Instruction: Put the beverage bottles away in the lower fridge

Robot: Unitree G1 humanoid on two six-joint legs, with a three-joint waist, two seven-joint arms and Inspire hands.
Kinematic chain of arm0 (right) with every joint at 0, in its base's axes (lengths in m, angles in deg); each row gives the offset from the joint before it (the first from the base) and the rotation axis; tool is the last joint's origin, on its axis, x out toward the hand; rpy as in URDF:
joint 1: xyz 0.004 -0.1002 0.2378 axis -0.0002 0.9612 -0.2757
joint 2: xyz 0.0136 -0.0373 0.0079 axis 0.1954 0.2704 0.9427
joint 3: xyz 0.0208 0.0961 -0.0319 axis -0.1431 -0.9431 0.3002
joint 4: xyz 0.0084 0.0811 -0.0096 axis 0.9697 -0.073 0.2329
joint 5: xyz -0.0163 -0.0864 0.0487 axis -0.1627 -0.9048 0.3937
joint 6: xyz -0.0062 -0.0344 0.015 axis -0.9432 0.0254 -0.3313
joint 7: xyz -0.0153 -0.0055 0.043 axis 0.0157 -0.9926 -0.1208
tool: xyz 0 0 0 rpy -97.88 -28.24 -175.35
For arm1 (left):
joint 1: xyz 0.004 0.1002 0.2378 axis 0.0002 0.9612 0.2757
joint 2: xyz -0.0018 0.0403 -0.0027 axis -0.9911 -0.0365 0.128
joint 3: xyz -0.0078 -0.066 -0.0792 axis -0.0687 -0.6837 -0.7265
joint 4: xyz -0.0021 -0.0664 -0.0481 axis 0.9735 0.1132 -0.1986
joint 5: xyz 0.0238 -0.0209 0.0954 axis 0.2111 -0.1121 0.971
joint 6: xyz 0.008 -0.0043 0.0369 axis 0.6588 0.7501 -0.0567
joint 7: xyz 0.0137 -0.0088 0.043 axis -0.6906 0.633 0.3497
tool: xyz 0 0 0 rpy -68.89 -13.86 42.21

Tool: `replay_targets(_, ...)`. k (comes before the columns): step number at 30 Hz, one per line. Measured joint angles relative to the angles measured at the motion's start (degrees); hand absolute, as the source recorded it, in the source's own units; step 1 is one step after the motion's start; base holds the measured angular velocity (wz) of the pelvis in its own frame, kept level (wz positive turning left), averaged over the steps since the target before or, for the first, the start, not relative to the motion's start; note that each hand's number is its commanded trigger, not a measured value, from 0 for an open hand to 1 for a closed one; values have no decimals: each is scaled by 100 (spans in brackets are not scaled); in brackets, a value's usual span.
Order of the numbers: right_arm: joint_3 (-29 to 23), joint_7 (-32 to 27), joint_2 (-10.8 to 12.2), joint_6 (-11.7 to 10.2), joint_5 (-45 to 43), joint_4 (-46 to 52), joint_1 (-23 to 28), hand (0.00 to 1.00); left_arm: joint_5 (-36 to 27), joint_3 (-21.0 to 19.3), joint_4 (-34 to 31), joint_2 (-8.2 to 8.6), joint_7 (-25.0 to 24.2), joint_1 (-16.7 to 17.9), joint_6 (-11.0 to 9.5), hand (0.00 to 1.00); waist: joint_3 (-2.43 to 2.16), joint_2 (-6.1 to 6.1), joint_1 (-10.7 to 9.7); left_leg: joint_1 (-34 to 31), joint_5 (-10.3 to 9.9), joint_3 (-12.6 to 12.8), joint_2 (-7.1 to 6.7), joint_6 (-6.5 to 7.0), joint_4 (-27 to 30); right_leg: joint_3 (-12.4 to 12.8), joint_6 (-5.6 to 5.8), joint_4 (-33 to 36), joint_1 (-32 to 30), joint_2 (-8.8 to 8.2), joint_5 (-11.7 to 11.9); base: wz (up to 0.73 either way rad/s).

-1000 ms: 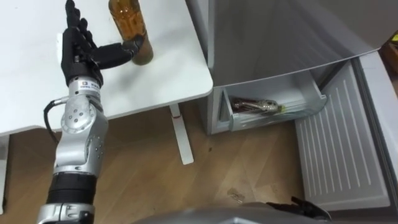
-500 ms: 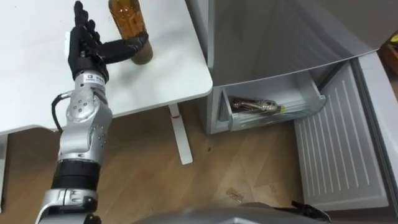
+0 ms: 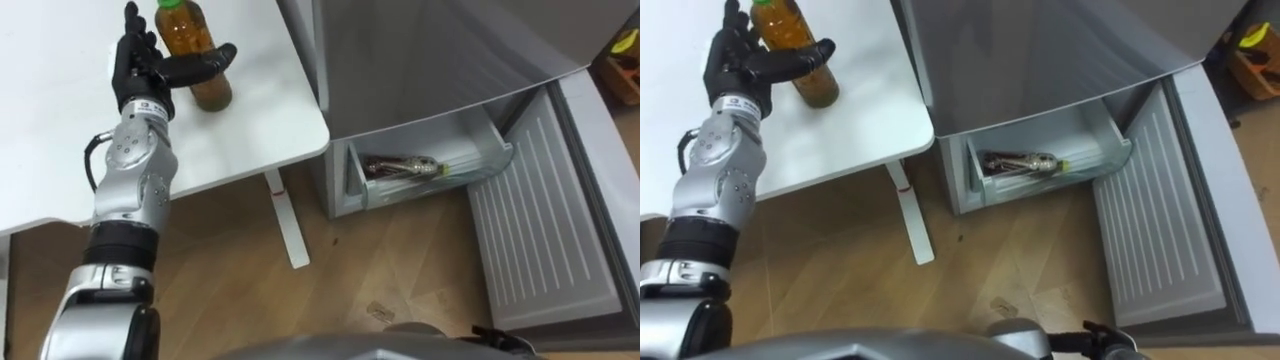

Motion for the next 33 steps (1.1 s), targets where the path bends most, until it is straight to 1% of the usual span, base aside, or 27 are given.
replay_targets(3,-1,-44,0,72,-22,-21,6,0,-127,0,6,-51,3,-10,41,0,-3,12,-6,-1,-4,1,14,-8,0,-4,-3,-4,-6,16,2,0)
replay_targets(6,-1,-69,-16,122,-49,-28,34,0,-248,0,7,-118,25,-16,154,0,-25,47,-13,-2,-7,1,20,-12,0,-4,-4,-5,-9,21,2,0)
replay_targets(7,-1,-70,-23,176,-49,-25,34,0,-283,0,7,-140,62,-27,193,0,-31,56,-18,-2,-7,1,20,-12,0,-3,-4,-5,-11,21,2,0)
replay_targets(9,-1,-65,-24,226,-50,-26,36,0,-369,0,8,-177,92,-137,260,0,-30,54,-9,-4,-7,2,20,-12,0,-7,-4,-5,-13,21,2,0)
replay_targets(13,-1,-39,-29,227,-214,-5,29,0,-368,0,15,-236,111,-357,330,0,-29,52,-7,-2,-7,9,20,-12,0,-7,-4,-5,-12,20,2,0)
replay_targets(16,9,-39,-33,229,-303,18,24,0,-378,2,226,-264,101,-544,332,0,-29,55,-3,0,-7,14,22,-12,0,-3,-4,-5,-13,22,2,0)
replay_targets(18,9,-34,-38,241,-317,17,28,0,-394,3,457,-314,72,-650,352,0,-29,55,-5,0,-7,17,25,-13,-4,-1,-4,-4,-18,24,2,0)
replay_targets(23,7,-29,-43,355,-479,16,24,0,-392,2,652,-398,66,-662,435,0,-30,56,-10,-4,-11,23,28,-19,-8,-1,-4,-2,-25,27,2,0)
replay_targets(28,1,-51,-43,375,-487,18,20,0,-393,1,714,-413,65,-662,502,0,-29,53,-14,-6,-11,36,28,-20,-7,0,-4,-1,-7,26,2,0)
replay_targets(31,-9,-61,-43,426,-502,17,0,0,-394,1,716,-440,66,-663,556,0,-28,48,-29,-9,-11,66,27,-19,-3,5,-4,0,-22,23,2,0)
replay_targets(33,-102,-66,-41,433,-527,18,9,0,-394,0,721,-466,63,-663,569,0,-29,47,-35,-12,-11,75,27,-19,2,21,-4,1,-19,23,2,0)
